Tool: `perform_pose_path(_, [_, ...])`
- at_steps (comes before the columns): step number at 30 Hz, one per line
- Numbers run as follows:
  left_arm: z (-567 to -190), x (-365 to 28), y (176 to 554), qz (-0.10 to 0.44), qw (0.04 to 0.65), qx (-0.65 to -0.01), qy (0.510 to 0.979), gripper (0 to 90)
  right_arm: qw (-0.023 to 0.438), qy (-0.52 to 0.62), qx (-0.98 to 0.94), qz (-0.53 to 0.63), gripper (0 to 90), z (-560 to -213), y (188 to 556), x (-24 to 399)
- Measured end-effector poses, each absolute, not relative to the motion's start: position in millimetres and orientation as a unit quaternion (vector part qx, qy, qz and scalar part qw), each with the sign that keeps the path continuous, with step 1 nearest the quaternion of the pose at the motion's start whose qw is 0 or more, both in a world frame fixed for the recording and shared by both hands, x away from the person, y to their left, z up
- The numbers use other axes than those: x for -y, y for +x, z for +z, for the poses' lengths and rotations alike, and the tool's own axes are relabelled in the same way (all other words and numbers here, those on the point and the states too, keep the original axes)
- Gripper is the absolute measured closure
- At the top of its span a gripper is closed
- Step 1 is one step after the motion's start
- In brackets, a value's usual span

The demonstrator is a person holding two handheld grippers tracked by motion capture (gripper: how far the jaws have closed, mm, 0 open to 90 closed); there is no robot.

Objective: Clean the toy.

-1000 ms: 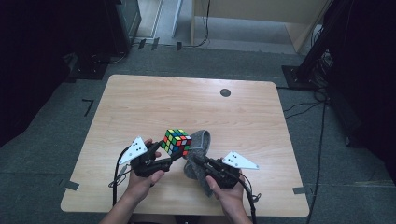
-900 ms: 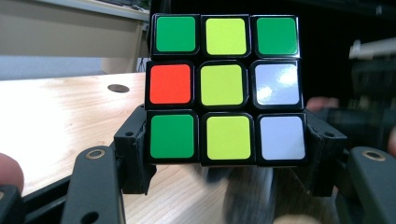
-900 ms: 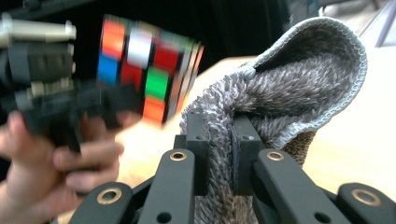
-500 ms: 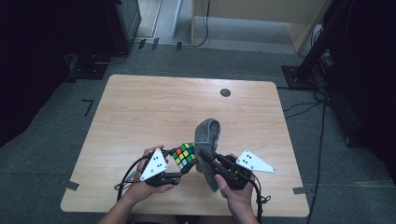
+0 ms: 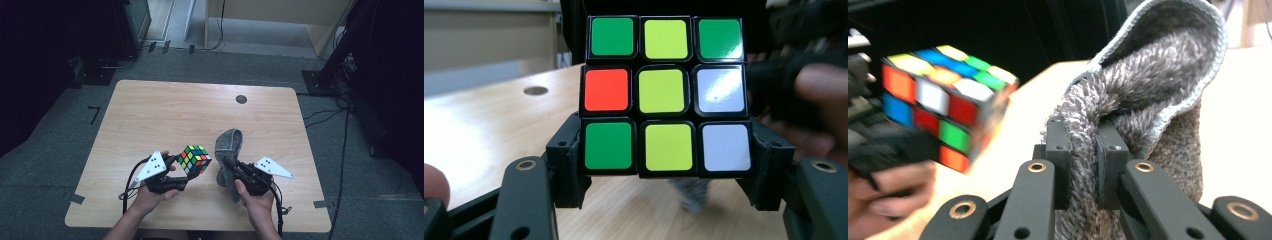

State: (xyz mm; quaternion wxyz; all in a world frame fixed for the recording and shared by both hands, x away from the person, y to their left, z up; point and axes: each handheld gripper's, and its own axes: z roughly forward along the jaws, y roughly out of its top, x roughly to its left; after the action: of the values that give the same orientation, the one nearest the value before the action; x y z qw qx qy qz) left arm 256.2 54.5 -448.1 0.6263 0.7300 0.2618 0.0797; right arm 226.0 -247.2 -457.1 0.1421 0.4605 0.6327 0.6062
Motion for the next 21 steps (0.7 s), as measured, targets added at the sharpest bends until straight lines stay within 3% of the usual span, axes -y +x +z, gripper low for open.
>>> perform_pose_path(2, [-450, -55, 260, 0.074, 0.620, -0.283, 0.728, 34.3, 0.139, 0.477, -0.636, 0.591, 77.4, -466, 231, 248])
perform_pose_path(7, [-450, -59, 264, 0.074, 0.613, -0.303, 0.726, 34.3, 0.186, 0.482, -0.637, 0.572, 55.5, -470, 235, 254])
perform_pose_path(14, [-448, -65, 269, 0.070, 0.613, -0.317, 0.720, 34.2, 0.225, 0.417, -0.656, 0.587, 43.6, -458, 229, 248])
perform_pose_path(17, [-448, -65, 269, 0.073, 0.609, -0.319, 0.723, 34.2, 0.238, 0.415, -0.685, 0.549, 47.0, -461, 230, 238])
perform_pose_path(21, [-447, -64, 268, 0.075, 0.609, -0.315, 0.724, 34.2, 0.236, 0.409, -0.732, 0.491, 67.6, -472, 234, 232])
